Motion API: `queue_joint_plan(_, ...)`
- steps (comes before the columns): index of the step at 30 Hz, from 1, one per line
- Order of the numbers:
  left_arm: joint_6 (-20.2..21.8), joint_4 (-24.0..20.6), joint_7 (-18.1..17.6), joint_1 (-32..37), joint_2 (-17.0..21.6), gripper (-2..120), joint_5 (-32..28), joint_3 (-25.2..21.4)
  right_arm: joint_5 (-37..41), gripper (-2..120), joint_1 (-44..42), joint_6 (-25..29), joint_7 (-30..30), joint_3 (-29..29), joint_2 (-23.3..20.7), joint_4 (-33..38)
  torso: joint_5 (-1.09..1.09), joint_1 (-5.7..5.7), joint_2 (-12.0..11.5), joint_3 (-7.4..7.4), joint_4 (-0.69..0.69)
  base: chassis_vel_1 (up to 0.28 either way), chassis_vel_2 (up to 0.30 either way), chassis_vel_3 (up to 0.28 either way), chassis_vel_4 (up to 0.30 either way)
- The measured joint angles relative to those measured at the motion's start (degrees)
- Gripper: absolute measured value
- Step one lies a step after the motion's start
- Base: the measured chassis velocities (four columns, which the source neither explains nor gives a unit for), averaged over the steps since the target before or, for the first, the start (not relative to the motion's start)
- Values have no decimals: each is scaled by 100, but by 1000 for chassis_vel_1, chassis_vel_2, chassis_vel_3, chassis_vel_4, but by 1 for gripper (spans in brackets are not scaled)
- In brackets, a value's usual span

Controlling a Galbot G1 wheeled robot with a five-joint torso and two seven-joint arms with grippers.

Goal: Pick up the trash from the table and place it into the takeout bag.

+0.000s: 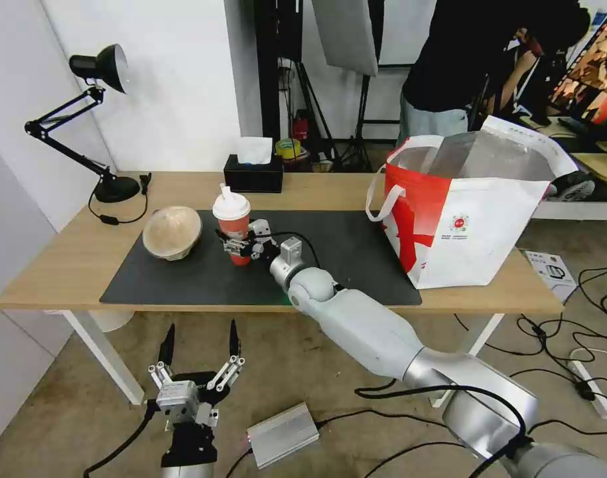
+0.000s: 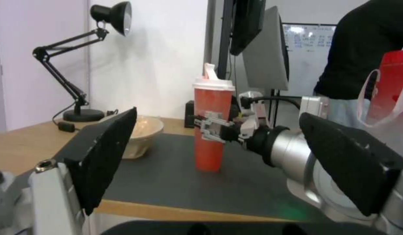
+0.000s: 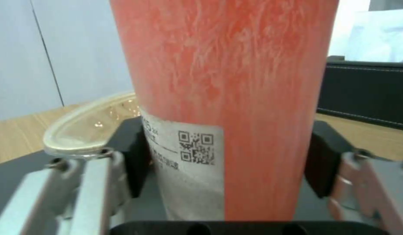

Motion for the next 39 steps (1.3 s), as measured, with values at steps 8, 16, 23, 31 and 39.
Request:
queue_joint_plan(8, 0, -7, -4, 2, -2, 100, 29, 38, -6, 37, -40, 22, -14, 3, -38, 87, 0, 0, 0, 0, 0, 0, 0, 0, 0)
queue_joint_plan(16, 10, -105, -129, 17, -1, 100, 68, 19, 24, 13, -90, -25, 118, 2, -239, 465, 0, 0, 0, 0, 0, 0, 0, 0, 0)
queue_joint_plan(23, 27, -168, -133, 34, 0, 100, 64, -14, 53, 3, -134, -80, 258, 1, -417, 830, 0, 0, 0, 0, 0, 0, 0, 0, 0)
queue_joint_plan(31, 85, -310, -149, 14, 0, 100, -106, -222, 121, 3, -172, -204, 451, 25, -627, 1329, 0, 0, 0, 0, 0, 0, 0, 0, 0)
queue_joint_plan(39, 111, -372, -153, 48, 1, 100, -102, -225, 236, 3, -162, -482, 724, 188, -1021, 1971, 0, 0, 0, 0, 0, 0, 0, 0, 0)
